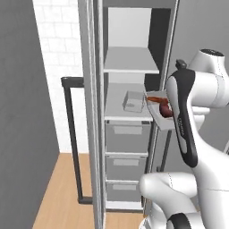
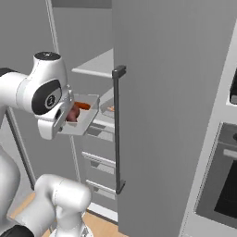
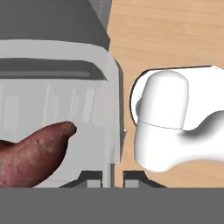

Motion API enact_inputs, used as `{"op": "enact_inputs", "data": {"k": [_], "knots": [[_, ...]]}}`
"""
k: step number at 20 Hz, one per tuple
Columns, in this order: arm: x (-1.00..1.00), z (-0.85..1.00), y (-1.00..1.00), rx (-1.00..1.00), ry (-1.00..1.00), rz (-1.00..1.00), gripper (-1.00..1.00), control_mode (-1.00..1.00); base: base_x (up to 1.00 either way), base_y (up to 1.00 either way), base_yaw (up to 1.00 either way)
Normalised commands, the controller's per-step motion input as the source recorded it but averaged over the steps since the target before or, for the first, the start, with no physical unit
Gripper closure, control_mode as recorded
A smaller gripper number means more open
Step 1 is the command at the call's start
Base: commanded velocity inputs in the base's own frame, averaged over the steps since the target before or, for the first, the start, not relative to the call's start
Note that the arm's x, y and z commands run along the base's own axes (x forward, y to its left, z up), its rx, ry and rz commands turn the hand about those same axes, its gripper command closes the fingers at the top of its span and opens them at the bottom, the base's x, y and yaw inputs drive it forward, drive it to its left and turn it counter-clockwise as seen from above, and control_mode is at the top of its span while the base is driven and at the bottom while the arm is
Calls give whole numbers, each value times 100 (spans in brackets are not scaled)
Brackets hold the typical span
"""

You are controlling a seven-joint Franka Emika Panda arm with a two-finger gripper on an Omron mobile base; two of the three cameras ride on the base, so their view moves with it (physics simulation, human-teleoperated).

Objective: Take the meat container that has the shrimp and place it on the second highest rack of the freezer. Then take the vegetable container that has the potato and carrot and place it on the highest rack of the freezer.

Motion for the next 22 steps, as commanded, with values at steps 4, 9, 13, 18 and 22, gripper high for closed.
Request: {"op": "enact_inputs", "data": {"k": [4, 9, 13, 18, 22], "knots": [[0, 0, 0, 0, 0, 0, 100, 100, 43, 48, -6], [0, 0, 0, 0, 0, 0, 100, 100, 54, 14, -7], [0, 0, 0, 0, 0, 0, 100, 100, 66, 17, -7], [0, 0, 0, 0, 0, 0, 100, 100, 71, 3, -4], [0, 0, 0, 0, 0, 0, 100, 100, 61, -1, 0]]}}
